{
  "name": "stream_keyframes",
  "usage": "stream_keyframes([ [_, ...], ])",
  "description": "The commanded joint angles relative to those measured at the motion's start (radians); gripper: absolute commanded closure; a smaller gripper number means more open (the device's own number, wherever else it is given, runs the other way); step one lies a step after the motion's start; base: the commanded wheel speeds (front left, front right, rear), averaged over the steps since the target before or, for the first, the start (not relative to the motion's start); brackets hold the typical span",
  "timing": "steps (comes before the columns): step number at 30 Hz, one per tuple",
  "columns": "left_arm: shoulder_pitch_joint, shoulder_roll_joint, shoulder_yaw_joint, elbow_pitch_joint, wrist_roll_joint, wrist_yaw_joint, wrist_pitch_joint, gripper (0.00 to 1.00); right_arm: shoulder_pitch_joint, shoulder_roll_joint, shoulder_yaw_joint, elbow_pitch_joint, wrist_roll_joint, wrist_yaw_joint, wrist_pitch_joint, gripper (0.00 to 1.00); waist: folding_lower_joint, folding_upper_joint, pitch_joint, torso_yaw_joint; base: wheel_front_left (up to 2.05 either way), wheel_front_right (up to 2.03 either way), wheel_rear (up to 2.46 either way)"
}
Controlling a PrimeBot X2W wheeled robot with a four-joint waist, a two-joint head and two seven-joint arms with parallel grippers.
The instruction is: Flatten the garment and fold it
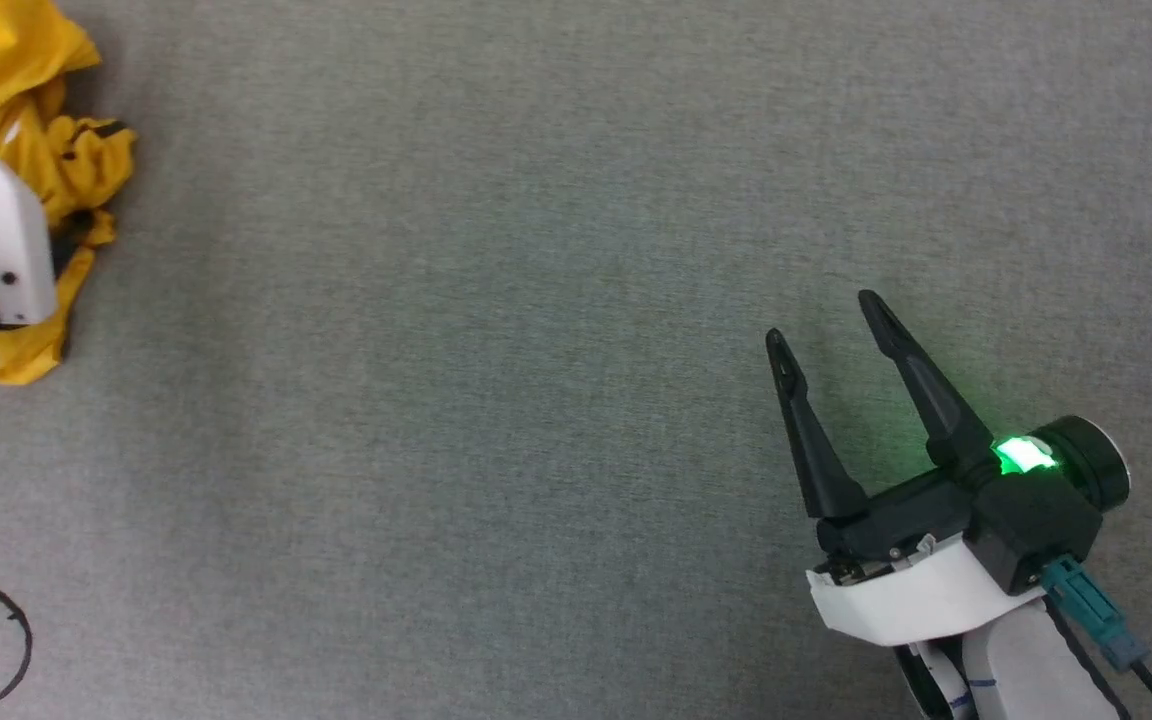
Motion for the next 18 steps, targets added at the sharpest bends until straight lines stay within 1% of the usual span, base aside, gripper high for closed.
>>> stream_keyframes([
  [1, 0.026, -0.008, -0.022, 0.021, -0.03, -0.007, 0.034, 0.0, -0.019, -0.001, -0.003, -0.002, 0.006, -0.002, -0.005, 0.0, 0.0001, 0.0, 0.024, -0.03, 0.0, 0.0, 0.0],
  [2, 0.034, -0.005, -0.031, 0.023, -0.053, -0.007, 0.055, 0.47, -0.019, -0.001, -0.004, 0.0, 0.008, -0.002, -0.005, 0.0, 0.0001, 0.0, 0.022, -0.031, 0.0, 0.0, 0.0],
  [3, 0.041, -0.004, -0.036, 0.02, -0.079, -0.007, 0.069, 1.0, -0.019, -0.001, -0.006, 0.002, 0.01, -0.002, -0.005, 0.0, 0.0001, 0.0, 0.018, -0.031, 0.0, 0.0, 0.0],
  [4, 0.046, -0.001, -0.04, 0.012, -0.1, -0.007, 0.073, 1.0, -0.019, -0.001, -0.008, 0.004, 0.012, -0.002, -0.005, 0.0, 0.0001, 0.0, 0.014, -0.03, 0.0, 0.0, 0.0],
  [5, 0.048, 0.006, -0.043, 0.0, -0.111, -0.007, 0.053, 1.0, -0.019, -0.001, -0.01, 0.006, 0.014, -0.002, -0.005, 0.0, 0.0001, 0.0, 0.009, -0.029, 0.0, 0.0, 0.0],
  [7, 0.045, 0.019, -0.034, -0.01, -0.108, -0.007, -0.026, 1.0, -0.021, -0.001, -0.017, 0.012, 0.02, -0.002, -0.005, 0.0, 0.0001, 0.0, -0.005, -0.025, 0.0, 0.0, 0.0],
  [10, 0.04, 0.024, -0.031, -0.008, -0.109, -0.007, -0.118, 1.0, -0.023, -0.001, -0.031, 0.022, 0.027, -0.002, -0.005, 0.0, 0.0001, 0.0, -0.042, -0.019, 0.0, 0.0, 0.0],
  [12, 0.026, 0.025, -0.01, -0.003, -0.116, -0.007, -0.186, 1.0, -0.023, -0.001, -0.043, 0.027, 0.031, -0.002, -0.005, 0.0, 0.0001, 0.0, -0.073, -0.018, 0.0, 0.0, 0.0],
  [15, -0.005, 0.042, 0.01, 0.007, -0.086, 0.001, -0.291, 1.0, -0.022, -0.001, -0.064, 0.035, 0.037, -0.002, -0.005, 0.0, 0.0001, 0.0, -0.126, -0.018, 0.0, 0.0, 0.0],
  [18, -0.035, 0.043, 0.027, 0.003, -0.065, 0.01, -0.388, 1.0, -0.015, -0.001, -0.091, 0.046, 0.045, -0.002, -0.005, 0.0, 0.0001, 0.0, -0.187, -0.02, 0.0, 0.0, 0.0],
])
